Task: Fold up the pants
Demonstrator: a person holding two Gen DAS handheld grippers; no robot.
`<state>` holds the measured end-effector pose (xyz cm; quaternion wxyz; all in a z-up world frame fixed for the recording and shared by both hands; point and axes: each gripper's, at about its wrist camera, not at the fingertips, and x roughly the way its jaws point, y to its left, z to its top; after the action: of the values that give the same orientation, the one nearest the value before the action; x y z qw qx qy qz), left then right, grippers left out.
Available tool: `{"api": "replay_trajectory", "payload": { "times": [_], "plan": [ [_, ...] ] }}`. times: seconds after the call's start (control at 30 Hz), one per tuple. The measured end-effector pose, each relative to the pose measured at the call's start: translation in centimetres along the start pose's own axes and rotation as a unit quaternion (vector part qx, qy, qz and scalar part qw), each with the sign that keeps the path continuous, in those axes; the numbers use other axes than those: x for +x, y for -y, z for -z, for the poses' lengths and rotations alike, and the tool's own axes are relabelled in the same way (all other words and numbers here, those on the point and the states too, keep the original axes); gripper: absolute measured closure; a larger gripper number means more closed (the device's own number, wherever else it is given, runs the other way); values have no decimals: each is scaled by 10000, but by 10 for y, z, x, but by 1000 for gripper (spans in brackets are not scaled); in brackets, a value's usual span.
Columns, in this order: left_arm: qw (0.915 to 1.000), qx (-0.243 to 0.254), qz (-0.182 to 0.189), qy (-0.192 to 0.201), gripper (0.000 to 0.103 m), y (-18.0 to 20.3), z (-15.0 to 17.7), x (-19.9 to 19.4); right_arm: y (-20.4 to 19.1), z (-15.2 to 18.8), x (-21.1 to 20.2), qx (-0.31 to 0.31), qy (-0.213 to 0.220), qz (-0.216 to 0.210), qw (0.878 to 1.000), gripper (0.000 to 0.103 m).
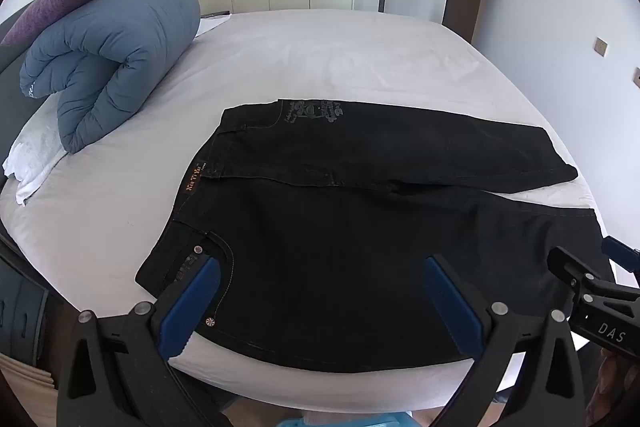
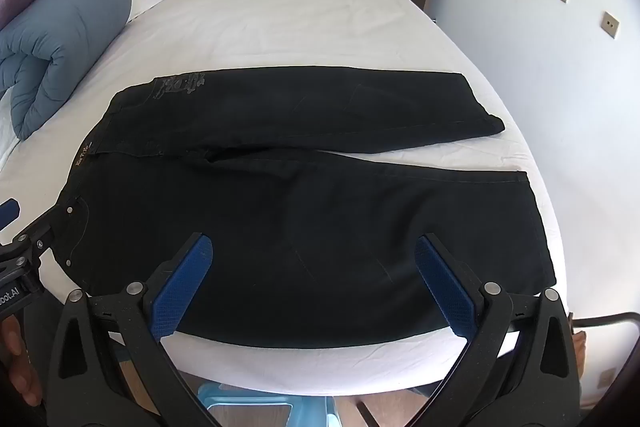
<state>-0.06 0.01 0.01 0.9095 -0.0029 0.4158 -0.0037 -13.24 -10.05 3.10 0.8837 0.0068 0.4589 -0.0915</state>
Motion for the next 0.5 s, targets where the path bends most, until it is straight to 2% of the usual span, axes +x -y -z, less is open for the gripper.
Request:
{"api": "replay_trajectory", "payload": {
  "times": [0.03, 0.5],
  "plan": [
    [9999, -24, 53, -104, 0, 0, -1, 1, 0, 0, 0, 1, 6, -2, 10000, 0],
    [10000, 28, 26, -38, 0, -10, 1, -3, 1, 0, 0, 4, -28, -17, 10000, 0]
  ]
}}
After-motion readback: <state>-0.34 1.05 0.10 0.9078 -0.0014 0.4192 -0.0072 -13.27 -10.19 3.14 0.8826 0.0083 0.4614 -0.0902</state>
